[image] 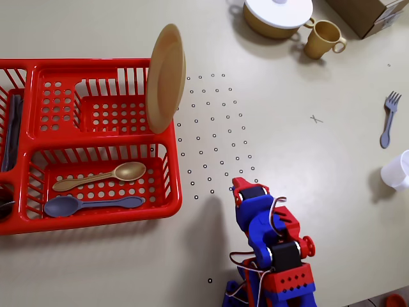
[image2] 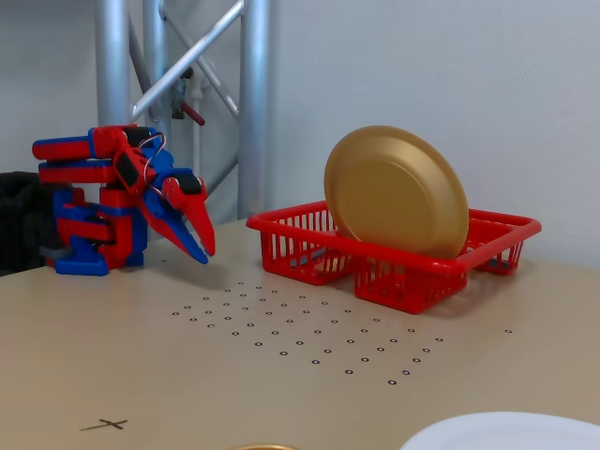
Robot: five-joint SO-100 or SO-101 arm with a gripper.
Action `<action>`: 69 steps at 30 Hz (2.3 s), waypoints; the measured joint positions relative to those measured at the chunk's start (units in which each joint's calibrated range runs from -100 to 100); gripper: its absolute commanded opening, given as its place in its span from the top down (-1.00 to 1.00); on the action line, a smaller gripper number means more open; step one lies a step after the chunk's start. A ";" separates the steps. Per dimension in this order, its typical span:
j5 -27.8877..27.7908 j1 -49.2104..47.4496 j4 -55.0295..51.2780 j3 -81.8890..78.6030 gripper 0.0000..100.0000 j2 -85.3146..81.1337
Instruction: Grasp the plate, place it on the cross drawn on the table.
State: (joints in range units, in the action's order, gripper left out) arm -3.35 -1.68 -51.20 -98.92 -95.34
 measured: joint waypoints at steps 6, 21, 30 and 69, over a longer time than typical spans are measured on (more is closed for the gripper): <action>0.20 0.00 -0.32 0.00 0.72 0.00; -24.81 -9.47 -1.76 38.79 0.41 31.37; -38.44 -10.10 -1.76 57.96 0.39 42.08; -41.51 -15.57 7.05 94.67 0.59 89.13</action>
State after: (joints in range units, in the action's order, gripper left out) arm -44.86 -17.25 -44.15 -4.25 -6.21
